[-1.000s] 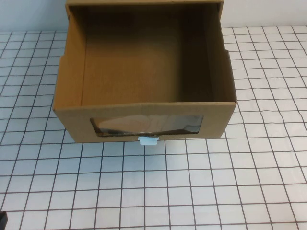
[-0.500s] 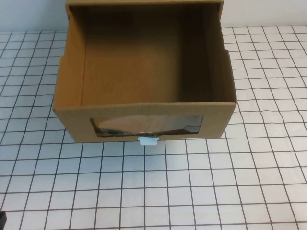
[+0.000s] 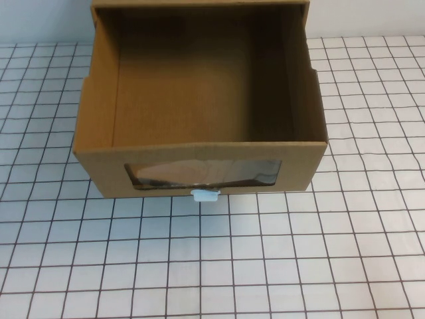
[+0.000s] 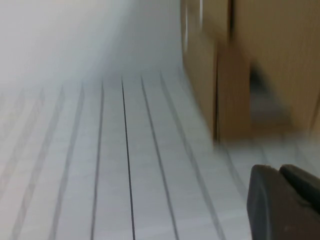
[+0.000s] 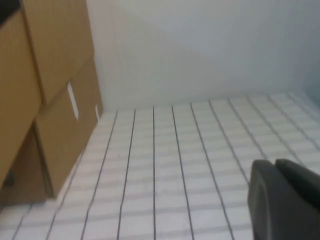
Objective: Close the shoe box
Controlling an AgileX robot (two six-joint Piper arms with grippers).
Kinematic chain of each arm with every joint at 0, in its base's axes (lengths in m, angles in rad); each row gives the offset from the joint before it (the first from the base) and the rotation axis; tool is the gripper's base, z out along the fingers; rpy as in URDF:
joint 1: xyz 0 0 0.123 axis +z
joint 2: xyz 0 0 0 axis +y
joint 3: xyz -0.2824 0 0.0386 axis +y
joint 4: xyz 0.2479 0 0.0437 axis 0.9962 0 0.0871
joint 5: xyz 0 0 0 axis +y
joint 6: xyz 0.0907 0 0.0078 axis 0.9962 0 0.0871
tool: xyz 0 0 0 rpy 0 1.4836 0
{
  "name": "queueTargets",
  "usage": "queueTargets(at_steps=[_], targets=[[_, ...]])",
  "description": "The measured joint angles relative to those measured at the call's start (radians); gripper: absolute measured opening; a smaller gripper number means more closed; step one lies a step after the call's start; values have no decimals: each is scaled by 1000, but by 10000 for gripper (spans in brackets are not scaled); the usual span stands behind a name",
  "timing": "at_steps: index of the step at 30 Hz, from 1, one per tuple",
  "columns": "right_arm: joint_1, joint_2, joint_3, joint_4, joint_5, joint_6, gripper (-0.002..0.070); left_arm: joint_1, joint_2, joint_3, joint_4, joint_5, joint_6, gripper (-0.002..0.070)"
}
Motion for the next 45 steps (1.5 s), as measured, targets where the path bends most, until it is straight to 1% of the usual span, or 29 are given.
queueTargets(at_steps=[1, 3, 6, 9, 13, 16, 20, 23, 25, 28, 30, 33, 35, 38, 40, 42, 45], targets=[[0, 0, 0, 0, -44, 0, -13, 0, 0, 0, 2, -65, 0, -2], [0, 0, 0, 0, -180, 0, -14, 0, 0, 0, 2, -280, 0, -2], [0, 0, 0, 4, -434, 0, -14, 0, 0, 0, 3, -578, 0, -2], [0, 0, 0, 6, -657, 0, -14, 0, 0, 0, 3, -833, 0, -2], [0, 0, 0, 8, -856, 0, -13, 0, 0, 0, 3, -1069, 0, -2], [0, 0, 0, 10, -937, 0, -13, 0, -3, 0, 6, -1148, 0, -2], [0, 0, 0, 12, -991, 5, -13, 0, -3, 0, 0, -1169, 0, -3], [0, 0, -6, 2, -1020, 25, -13, 0, -3, 0, -38, -1182, -5, -2], [0, 0, -40, -20, -1022, 31, -13, 0, -3, -31, -41, -1182, -8, -2], [0, 0, -144, -77, -988, 42, -13, 0, -3, -122, -13, -1173, -9, -2], [0, 0, -239, -123, -927, 73, -13, 0, -3, -218, 14, -1115, -18, -2], [0, 0, -374, -159, -836, 118, -13, 0, -3, -374, 56, -952, -52, -3], [0, 11, -459, -164, -808, 146, -13, 0, 2, -483, 85, -863, -68, -2], [0, 58, -572, -166, -758, 178, -14, 0, 50, -616, 97, -804, -80, -2], [0, 105, -648, -168, -678, 189, -13, 0, 95, -686, 98, -787, -83, -3], [0, 166, -740, -168, -557, 191, -14, 0, 150, -753, 101, -751, -85, -2], [0, 272, -904, -164, -368, 191, -13, 0, 232, -853, 101, -624, -87, -2]])
